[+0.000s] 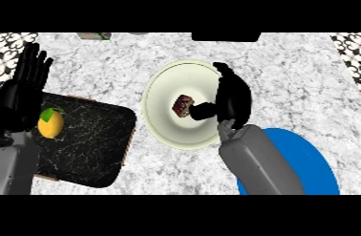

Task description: Pick the cupcake from the plate and place it in the bowl

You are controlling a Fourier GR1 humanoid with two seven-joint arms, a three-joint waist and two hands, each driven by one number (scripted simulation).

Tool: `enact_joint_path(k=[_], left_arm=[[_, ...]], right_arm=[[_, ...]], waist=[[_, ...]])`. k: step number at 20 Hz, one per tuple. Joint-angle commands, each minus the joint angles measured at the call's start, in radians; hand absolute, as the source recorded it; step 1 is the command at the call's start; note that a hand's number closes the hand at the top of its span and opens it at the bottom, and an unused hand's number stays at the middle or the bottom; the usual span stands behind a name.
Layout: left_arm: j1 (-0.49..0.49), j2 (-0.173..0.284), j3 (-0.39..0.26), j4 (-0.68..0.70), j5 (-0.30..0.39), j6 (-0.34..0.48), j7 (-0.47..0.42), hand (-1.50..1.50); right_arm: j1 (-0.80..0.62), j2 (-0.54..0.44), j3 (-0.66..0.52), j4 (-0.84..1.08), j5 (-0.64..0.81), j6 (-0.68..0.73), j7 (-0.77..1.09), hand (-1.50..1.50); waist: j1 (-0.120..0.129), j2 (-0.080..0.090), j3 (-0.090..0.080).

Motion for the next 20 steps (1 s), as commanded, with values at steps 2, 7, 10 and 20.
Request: enact_joint_path(k=[2, 7, 10, 20], left_arm=[[-0.005, 0.013, 0.016, -0.008, 0.007, 0.003, 0.022, 0.0], [0.028, 0.026, 0.04, -0.019, 0.019, -0.007, 0.009, 0.0], [0.063, 0.037, 0.055, -0.017, 0.032, -0.028, 0.003, 0.0], [0.045, 0.026, 0.057, 0.016, 0.014, -0.012, -0.024, 0.0]], right_arm=[[0.0, 0.006, 0.012, 0.021, 0.014, -0.314, -0.023, -1.5], [0.062, 0.006, -0.014, 0.017, 0.156, -0.492, -0.015, -1.5], [0.126, 0.006, -0.072, -0.124, 0.214, -0.474, 0.011, -1.5], [0.61, -0.154, -0.12, -0.622, 0.017, -0.51, -0.166, -1.5]], waist=[[-0.01, -0.006, 0.0], [-0.026, -0.01, -0.001], [-0.043, -0.016, -0.001], [-0.06, -0.013, 0.0]])
